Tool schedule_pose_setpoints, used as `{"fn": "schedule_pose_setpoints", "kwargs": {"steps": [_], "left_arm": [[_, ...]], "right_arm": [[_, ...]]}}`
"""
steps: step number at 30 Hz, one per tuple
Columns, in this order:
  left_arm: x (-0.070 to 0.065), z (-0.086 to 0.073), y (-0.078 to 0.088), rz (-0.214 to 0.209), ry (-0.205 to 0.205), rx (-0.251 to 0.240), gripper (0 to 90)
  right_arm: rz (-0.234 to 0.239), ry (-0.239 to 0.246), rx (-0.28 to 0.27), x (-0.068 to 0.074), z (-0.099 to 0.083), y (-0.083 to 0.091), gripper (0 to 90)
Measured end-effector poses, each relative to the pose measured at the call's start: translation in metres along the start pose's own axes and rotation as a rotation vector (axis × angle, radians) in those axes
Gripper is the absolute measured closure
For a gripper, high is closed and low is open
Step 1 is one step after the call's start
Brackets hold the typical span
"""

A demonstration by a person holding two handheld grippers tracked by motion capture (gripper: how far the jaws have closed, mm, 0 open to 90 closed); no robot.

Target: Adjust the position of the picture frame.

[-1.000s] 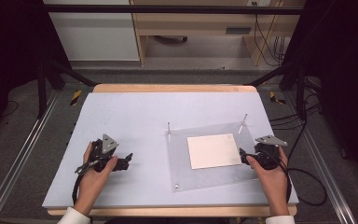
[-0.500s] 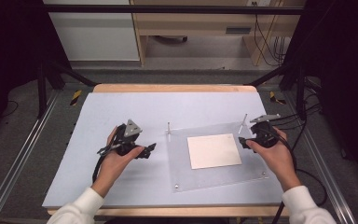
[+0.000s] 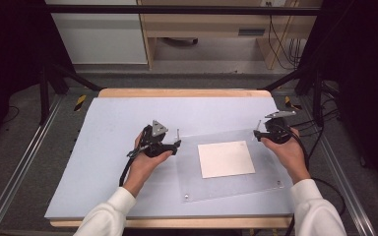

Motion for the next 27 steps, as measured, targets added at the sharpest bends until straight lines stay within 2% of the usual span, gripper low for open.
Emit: {"fn": "schedule_pose_setpoints", "kwargs": {"steps": [1,2,5,7,8,9,10,16,19,23,27], "left_arm": [[0.0,0.0,-0.001,0.013,-0.01,-0.005,27.2],[-0.001,0.001,-0.002,0.023,-0.019,-0.008,29.4],[0.0,0.0,-0.009,0.033,-0.002,-0.013,35.0],[0.001,-0.001,-0.015,0.032,0.02,-0.008,36.5],[0.001,-0.003,-0.018,0.035,0.022,-0.003,38.3],[0.0,-0.004,-0.019,0.042,0.018,0.004,38.3],[0.0,-0.004,-0.021,0.044,0.016,0.008,39.0],[-0.001,-0.003,-0.024,0.054,0.023,-0.005,39.9],[0.0,-0.004,-0.025,0.057,0.032,0.003,39.8],[-0.001,-0.004,-0.024,0.059,0.032,-0.001,39.8],[-0.001,-0.005,-0.025,0.057,0.036,0.007,40.6]], "right_arm": [[0.0,0.0,0.0,0.0,0.0,0.0,46.2],[-0.006,0.02,0.007,-0.001,-0.001,-0.003,46.6],[-0.01,0.026,0.0,-0.006,-0.001,-0.013,50.1],[-0.02,0.015,0.004,-0.012,-0.001,-0.021,55.9],[-0.02,0.007,0.014,-0.018,-0.003,-0.028,60.1],[-0.02,0.007,0.014,-0.018,-0.003,-0.028,60.1],[-0.005,-0.009,-0.004,-0.021,-0.002,-0.034,64.0],[0.013,0.005,-0.013,-0.021,0.007,-0.041,67.8],[0.025,-0.019,-0.023,-0.021,0.011,-0.045,70.9],[0.025,-0.03,0.007,-0.022,0.006,-0.054,72.6],[0.031,-0.033,0.007,-0.018,0.007,-0.058,75.7]]}}
Point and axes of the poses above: each handheld gripper's, and its own axes: y roughly backward along the jaws, z roughly out of its top, x roughly to its left, the point moved 7 cm from there along -y, roughly forward along the jaws, and after that the axes turned 7 degrees about -y, right-handed, at the moved point
